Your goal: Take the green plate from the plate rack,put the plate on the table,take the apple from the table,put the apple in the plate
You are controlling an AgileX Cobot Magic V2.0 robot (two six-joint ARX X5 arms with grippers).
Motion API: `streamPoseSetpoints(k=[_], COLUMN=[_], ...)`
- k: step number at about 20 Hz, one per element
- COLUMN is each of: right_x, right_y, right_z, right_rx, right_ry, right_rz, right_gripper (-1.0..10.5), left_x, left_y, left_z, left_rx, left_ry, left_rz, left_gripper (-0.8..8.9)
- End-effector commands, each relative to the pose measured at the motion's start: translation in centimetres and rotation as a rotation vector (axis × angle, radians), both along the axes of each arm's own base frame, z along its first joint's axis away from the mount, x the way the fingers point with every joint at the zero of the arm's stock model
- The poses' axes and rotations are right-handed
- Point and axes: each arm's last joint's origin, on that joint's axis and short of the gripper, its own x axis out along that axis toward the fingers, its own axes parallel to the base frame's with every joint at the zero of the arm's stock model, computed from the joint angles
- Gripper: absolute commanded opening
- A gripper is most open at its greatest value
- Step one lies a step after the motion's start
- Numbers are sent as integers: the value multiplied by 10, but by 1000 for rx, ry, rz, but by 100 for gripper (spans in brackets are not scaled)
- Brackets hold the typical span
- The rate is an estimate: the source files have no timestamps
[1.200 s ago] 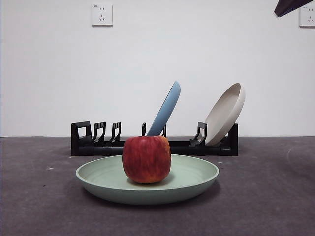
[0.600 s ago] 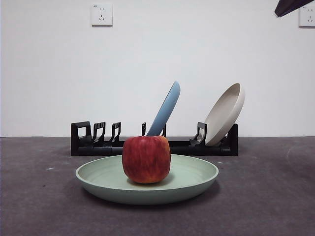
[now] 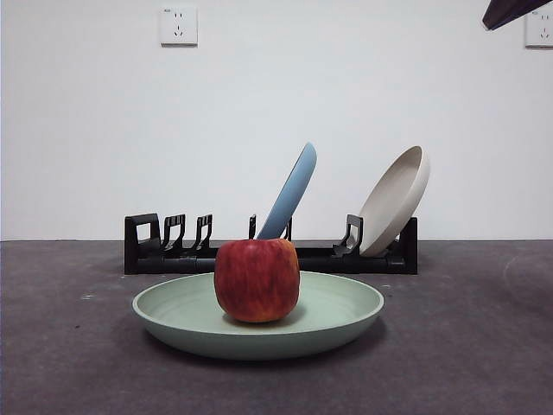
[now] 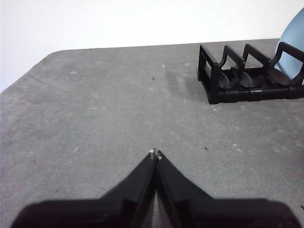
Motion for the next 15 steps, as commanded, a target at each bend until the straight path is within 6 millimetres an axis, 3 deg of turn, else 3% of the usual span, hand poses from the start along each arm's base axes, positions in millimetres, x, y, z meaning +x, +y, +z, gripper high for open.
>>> streamPoseSetpoints(k=[1, 10, 15], right_x=[0, -4, -19], right_y=[0, -5, -54], right_z=[-1, 1, 12], right_rx=[0, -115, -56], right_ry=[2, -63, -180], right_rz=[-3, 44, -169], right_gripper=[-11, 1, 1], left_x=[1, 1, 1], left_y=[0, 0, 0], left_z=[-4, -4, -4], left_rx=[-11, -11, -11], left_ry=[5, 5, 5], left_rz=[3, 3, 3], left_gripper=[-3, -3, -3])
